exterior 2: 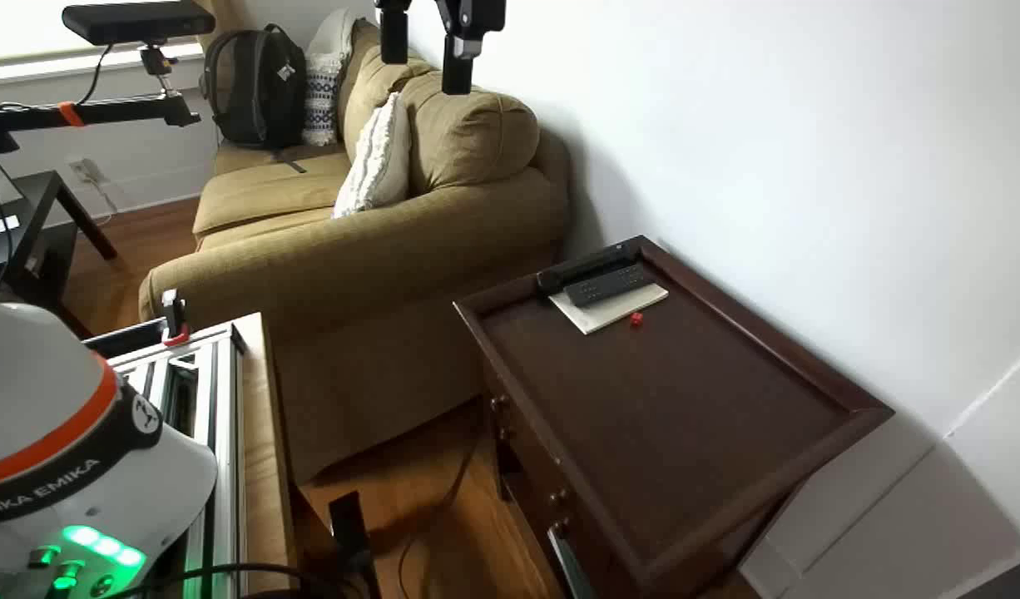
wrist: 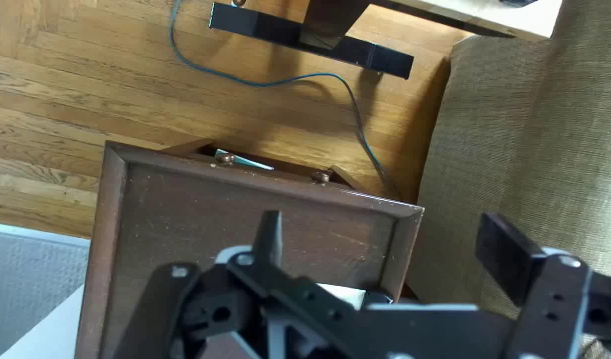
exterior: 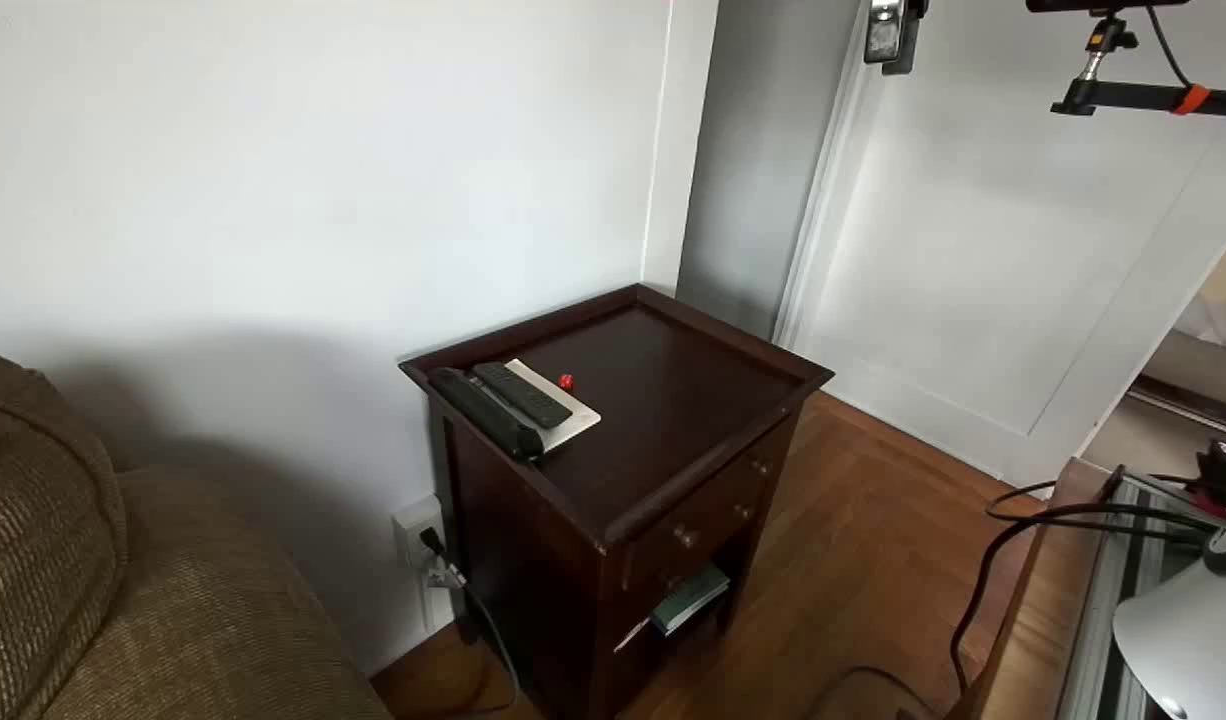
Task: Move the orange dice to the right
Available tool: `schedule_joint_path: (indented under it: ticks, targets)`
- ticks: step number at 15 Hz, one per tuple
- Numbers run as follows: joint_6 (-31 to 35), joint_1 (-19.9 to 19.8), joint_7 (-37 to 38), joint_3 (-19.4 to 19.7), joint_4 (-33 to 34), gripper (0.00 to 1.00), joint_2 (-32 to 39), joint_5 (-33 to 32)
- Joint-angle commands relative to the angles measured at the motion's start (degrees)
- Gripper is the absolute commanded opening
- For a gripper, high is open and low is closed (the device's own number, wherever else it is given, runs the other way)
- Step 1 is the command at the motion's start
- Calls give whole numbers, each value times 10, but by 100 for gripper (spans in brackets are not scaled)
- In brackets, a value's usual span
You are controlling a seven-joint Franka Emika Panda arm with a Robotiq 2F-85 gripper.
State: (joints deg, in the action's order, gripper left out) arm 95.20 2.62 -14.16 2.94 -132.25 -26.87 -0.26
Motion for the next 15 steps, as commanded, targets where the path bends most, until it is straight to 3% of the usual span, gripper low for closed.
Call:
schedule_joint_path:
  ticks: [1, 11, 15]
  targets:
    - [-1, -2, 0, -1, 1, 100, 0, 1]
    - [-1, -2, 0, -1, 1, 100, 0, 1]
    - [25, -26, 35, 21, 12, 100, 71, 19]
